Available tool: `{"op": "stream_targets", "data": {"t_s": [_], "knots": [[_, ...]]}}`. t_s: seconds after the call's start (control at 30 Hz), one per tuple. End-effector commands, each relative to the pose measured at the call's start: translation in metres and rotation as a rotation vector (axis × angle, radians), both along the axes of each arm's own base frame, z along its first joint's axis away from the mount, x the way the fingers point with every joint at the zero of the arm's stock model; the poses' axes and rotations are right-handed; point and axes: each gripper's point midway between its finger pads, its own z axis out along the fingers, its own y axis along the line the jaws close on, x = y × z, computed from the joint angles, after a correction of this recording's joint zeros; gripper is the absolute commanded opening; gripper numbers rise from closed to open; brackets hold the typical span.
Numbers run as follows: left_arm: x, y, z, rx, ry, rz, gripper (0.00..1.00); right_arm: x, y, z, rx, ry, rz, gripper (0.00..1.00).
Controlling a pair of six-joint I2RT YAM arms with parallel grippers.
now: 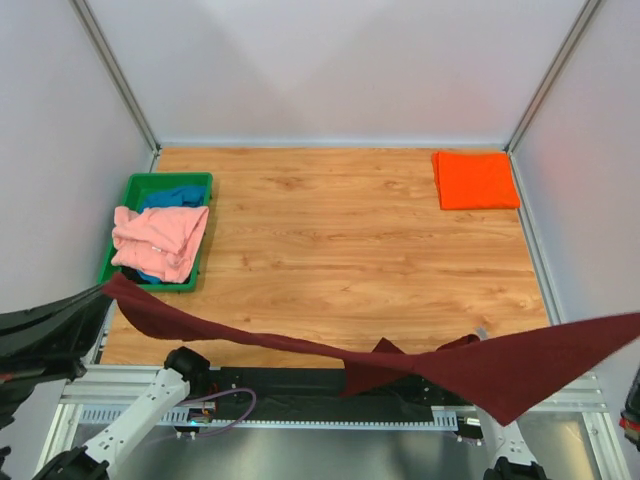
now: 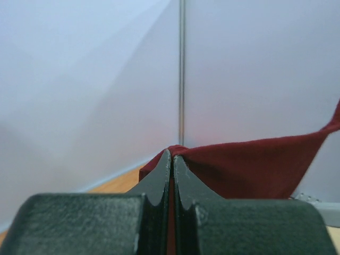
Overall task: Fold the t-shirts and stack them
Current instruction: Flatten the tshirt out
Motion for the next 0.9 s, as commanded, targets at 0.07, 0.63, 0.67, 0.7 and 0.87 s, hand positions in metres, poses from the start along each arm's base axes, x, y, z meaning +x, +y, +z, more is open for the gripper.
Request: {"op": "stream_targets", "data": {"t_s": [0.07, 0.63, 0.67, 0.7, 0.87], "knots": [[0.118, -0.032, -0.033, 0.140, 0.140, 0.165, 0.00, 0.184, -0.001, -0.031, -0.046, 0.335, 0.111, 0.00], [0.413, -0.060, -0.195, 0.389, 0.586, 0.561, 0.00, 0.526, -0.002, -0.216, -0.166, 0.678, 0.389, 0.00], [0.420, -0.058, -0.200, 0.384, 0.587, 0.576, 0.00, 0.535, -0.001, -0.230, -0.168, 0.694, 0.407, 0.00], [0.426, -0.056, -0.204, 0.385, 0.593, 0.586, 0.00, 0.539, 0.000, -0.236, -0.178, 0.692, 0.418, 0.00], [0.464, -0.044, -0.236, 0.383, 0.665, 0.594, 0.00, 0.565, -0.004, -0.275, -0.183, 0.769, 0.428, 0.00]]}}
